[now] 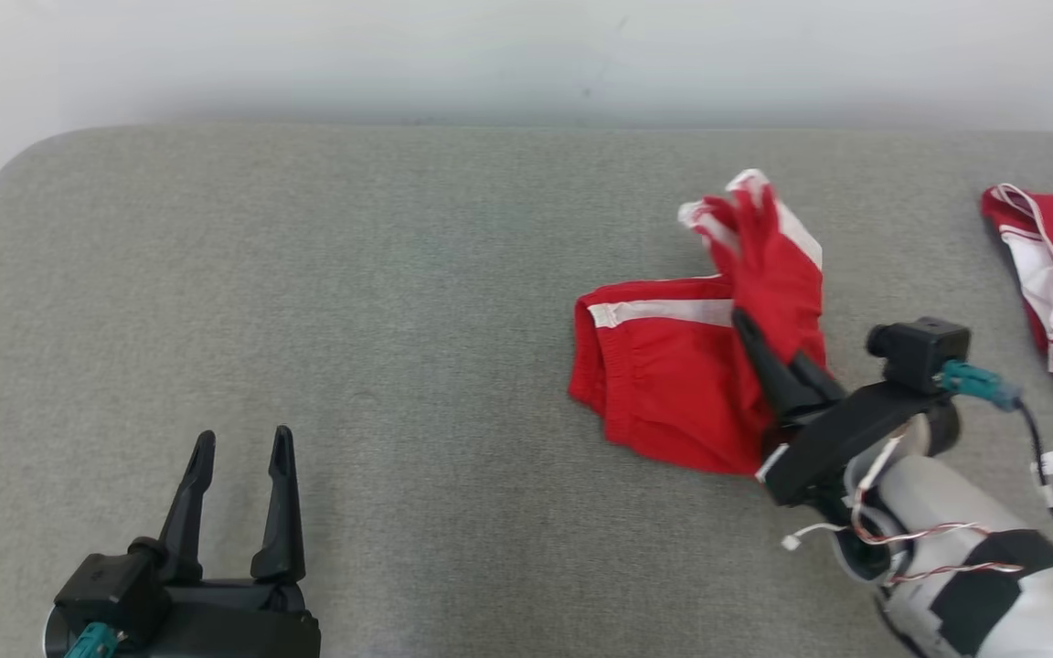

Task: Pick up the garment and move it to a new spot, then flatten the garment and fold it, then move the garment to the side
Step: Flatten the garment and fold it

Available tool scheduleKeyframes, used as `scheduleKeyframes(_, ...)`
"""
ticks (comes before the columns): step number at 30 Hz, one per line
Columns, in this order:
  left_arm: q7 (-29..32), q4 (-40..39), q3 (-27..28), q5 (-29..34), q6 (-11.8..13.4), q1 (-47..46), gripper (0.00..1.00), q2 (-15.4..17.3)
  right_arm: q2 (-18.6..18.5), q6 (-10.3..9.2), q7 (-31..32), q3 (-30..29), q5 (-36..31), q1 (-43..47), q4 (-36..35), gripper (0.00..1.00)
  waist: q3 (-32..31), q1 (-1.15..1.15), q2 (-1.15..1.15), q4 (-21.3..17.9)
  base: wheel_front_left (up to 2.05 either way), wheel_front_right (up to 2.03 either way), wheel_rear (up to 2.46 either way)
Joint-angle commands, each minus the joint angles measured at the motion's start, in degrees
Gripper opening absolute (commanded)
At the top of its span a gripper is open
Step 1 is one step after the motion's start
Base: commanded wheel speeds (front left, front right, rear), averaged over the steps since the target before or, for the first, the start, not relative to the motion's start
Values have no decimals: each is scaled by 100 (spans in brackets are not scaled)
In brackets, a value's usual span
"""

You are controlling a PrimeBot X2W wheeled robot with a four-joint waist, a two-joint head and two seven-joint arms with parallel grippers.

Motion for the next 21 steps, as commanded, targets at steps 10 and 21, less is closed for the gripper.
scheduleKeyframes(10, -1, 85, -134, -182, 52, -122, 100, 5, 641, -17, 33, -13, -656, 338, 213, 0, 143, 0, 0, 438, 0, 0, 0)
scheduleKeyframes(21, -1, 66, -97, -201, 143, -37, 100, 4, 689, -17, -44, -399, -967, 497, 32, 100, 108, 0, 0, 324, 0, 0, 0)
